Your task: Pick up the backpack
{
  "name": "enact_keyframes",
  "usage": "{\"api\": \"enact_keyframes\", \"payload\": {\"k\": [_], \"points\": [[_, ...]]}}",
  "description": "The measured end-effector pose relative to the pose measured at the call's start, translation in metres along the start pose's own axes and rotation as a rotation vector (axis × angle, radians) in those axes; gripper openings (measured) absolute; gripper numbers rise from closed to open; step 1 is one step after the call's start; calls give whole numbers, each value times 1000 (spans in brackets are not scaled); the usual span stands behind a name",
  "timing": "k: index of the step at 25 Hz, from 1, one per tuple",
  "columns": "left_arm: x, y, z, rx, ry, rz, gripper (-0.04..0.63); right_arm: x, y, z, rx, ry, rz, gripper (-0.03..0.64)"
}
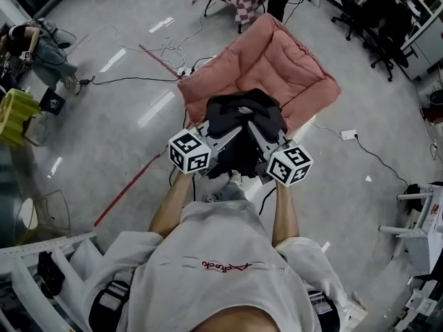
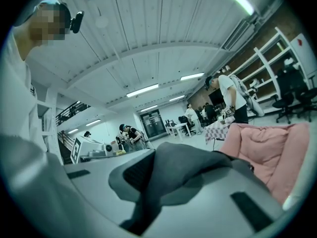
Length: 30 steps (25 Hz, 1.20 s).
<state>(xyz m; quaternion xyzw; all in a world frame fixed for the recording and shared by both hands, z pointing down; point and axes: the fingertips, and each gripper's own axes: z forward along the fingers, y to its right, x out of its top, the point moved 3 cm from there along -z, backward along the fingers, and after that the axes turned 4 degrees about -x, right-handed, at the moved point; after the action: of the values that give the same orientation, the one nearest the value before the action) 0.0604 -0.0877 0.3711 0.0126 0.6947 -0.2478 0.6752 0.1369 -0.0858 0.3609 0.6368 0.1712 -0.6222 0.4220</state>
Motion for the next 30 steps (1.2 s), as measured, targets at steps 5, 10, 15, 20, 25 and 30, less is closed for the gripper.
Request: {"api": "enact_keyframes", "payload": {"k": [5, 10, 15, 20, 25, 30], "points": [[-5, 11, -9, -13, -11, 10, 49, -7, -11, -8, -19, 4, -11, 48], [-10, 21, -15, -17, -5, 14, 49, -13, -19, -16, -39, 9, -35, 48], [-11, 24, -15, -26, -9, 19, 48, -13, -19, -18, -55, 11, -42, 48], [-10, 22, -17, -25, -7, 15, 49, -14, -21, -17, -61, 9, -46, 48], [-12, 23, -16, -28, -4, 14, 49, -16, -20, -19, -69, 2, -53, 48], [-11, 23, -16, -31, -4, 10, 49, -15, -20, -18, -75, 1, -53, 48]]}}
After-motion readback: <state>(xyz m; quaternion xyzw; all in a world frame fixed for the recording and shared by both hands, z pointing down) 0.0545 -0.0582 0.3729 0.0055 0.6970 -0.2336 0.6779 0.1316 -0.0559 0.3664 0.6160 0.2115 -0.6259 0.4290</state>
